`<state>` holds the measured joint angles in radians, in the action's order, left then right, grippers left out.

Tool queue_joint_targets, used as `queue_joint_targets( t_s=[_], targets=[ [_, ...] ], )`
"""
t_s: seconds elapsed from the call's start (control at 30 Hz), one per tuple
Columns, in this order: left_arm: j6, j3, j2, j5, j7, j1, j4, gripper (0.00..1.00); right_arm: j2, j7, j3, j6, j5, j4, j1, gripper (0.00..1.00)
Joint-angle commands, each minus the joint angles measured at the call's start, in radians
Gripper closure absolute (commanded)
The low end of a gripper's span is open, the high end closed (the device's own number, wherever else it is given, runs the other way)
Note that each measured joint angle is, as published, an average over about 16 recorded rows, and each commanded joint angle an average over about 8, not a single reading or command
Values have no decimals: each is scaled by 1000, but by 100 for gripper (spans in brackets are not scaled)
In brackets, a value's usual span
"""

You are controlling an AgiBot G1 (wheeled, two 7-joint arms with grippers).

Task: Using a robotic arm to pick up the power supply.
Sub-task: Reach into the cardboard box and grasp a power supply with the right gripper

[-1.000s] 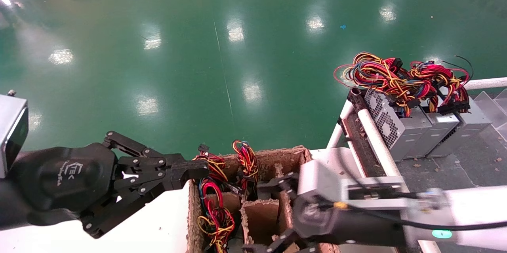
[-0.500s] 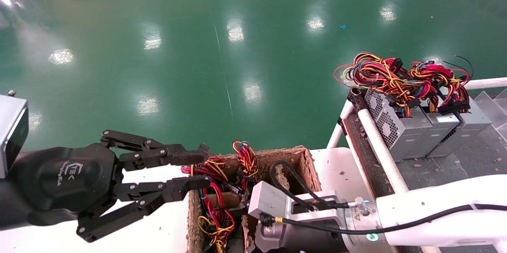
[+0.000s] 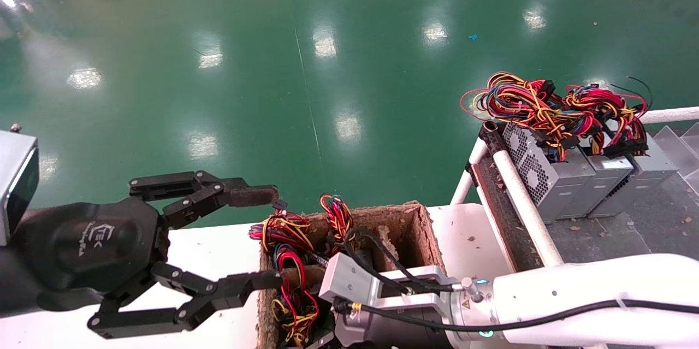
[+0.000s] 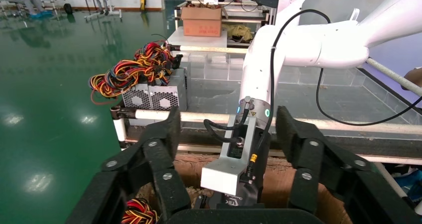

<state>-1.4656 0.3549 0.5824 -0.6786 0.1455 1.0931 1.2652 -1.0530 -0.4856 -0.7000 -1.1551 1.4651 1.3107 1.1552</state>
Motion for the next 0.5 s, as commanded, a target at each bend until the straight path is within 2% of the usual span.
queue_joint_targets(
  t_s=[0.03, 0.5],
  targets=[
    [0, 0, 0, 0, 0, 0, 0, 0, -2, -15, -4, 8, 11, 14, -3, 100],
    [0, 0, 0, 0, 0, 0, 0, 0, -1, -22, 1, 39, 20, 26, -19, 100]
  ],
)
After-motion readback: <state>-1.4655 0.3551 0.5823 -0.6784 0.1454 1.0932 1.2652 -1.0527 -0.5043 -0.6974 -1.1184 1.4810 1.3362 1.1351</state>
